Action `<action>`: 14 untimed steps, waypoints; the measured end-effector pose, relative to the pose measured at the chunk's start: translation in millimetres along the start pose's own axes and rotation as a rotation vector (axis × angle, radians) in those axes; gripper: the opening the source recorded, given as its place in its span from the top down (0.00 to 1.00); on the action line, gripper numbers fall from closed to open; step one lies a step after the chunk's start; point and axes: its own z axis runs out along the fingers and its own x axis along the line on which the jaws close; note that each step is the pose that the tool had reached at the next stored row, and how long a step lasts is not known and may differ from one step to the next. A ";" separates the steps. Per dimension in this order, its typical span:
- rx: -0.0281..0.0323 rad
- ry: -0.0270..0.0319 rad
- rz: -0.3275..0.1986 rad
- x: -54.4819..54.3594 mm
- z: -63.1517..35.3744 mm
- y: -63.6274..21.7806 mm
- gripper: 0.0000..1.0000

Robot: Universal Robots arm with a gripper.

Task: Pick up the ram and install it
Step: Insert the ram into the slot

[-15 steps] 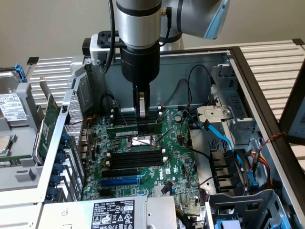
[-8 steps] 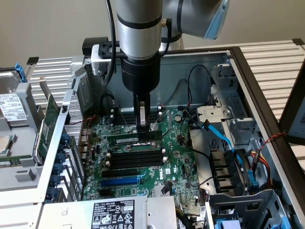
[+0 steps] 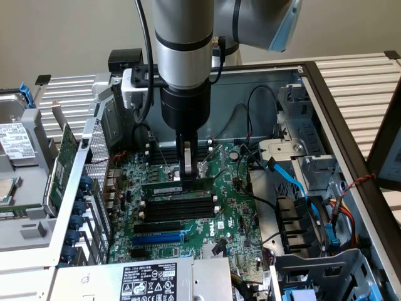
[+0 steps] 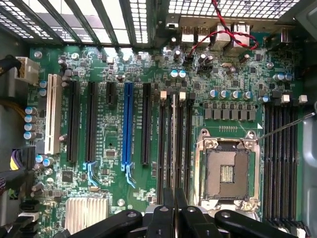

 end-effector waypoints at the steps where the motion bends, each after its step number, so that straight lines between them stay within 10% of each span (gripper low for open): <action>1: 0.0000 0.0000 0.000 0.0 0.8 0.0 0.87; 14: -0.0018 0.0179 0.008 0.4 7.8 -0.3 0.87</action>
